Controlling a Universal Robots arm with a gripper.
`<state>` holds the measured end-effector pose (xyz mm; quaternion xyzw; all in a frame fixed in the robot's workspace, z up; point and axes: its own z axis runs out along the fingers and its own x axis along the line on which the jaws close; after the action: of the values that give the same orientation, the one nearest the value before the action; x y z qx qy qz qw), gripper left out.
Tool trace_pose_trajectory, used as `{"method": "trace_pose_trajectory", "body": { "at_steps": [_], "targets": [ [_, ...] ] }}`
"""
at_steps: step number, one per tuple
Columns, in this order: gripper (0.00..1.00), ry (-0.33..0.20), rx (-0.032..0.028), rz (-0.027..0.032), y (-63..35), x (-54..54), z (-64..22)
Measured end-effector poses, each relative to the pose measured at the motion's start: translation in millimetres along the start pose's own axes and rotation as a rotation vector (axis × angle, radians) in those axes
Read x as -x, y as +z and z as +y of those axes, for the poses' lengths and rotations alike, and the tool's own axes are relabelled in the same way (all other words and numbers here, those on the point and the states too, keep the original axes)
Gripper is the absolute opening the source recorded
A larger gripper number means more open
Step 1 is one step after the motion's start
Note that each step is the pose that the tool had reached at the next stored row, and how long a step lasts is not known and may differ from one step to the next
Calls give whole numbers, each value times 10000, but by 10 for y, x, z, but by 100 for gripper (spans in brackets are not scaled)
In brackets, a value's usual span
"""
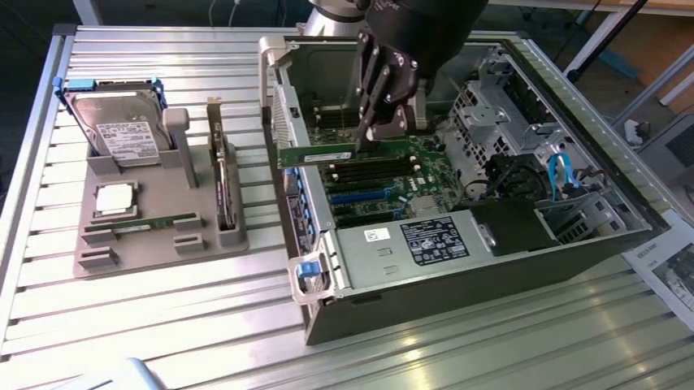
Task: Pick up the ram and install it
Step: 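Pick up the ram and move it above insertion slot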
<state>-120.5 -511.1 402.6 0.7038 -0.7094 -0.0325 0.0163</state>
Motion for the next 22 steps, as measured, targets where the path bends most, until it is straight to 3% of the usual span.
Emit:
{"method": "trace_pose_trajectory", "body": {
  "at_steps": [15, 22],
  "targets": [
    [12, 1, 77, 0, -32, -42, -444],
    [12, 1, 105, 2, -45, -61, -611]
  ]
}}
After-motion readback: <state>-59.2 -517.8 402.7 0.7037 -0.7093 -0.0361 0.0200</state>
